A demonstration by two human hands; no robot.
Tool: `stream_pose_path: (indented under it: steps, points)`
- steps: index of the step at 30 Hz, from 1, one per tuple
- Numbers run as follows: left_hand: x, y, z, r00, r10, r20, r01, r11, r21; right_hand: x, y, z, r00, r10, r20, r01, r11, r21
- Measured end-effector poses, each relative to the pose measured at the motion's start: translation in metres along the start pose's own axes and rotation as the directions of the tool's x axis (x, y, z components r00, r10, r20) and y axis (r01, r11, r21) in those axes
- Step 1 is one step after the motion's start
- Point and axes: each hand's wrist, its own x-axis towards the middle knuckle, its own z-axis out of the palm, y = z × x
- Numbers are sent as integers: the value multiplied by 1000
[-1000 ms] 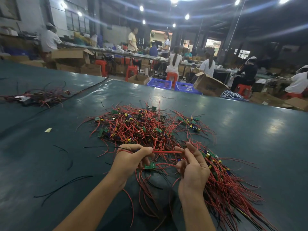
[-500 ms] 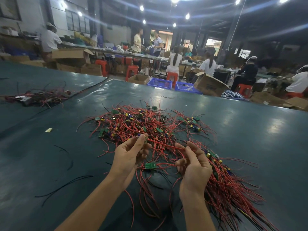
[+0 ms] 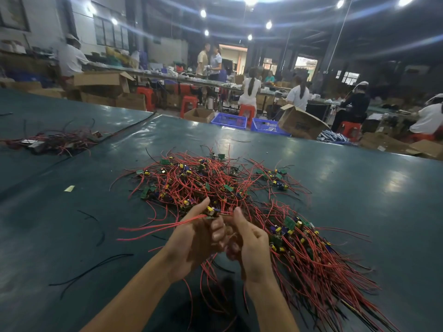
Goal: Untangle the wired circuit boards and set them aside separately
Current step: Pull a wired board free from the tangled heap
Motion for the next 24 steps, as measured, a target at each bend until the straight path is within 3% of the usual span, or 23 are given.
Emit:
stream_pose_path:
  steps: [6,12,14,20,24]
  points:
    - [0,-1,4,999,-29,-36,29,1000,11,-2,3,7,998,55,-2,-55,992,115]
    - [4,-10,-2,993,77,-94,-85,992,-91,1,6,6,991,45,-126,-23,985,171]
    - [5,-13,-3,990,97,-103,-100,995,-24,1,6,4,990,46,-131,-26,989,149]
    - [5,-13,0,994,36,-101,-33,999,33,-1,4,5,995,40,-92,-36,998,48]
    - [5,-14,1,994,-22,-111,32,996,83,1,5,6,989,82,-126,-64,988,143]
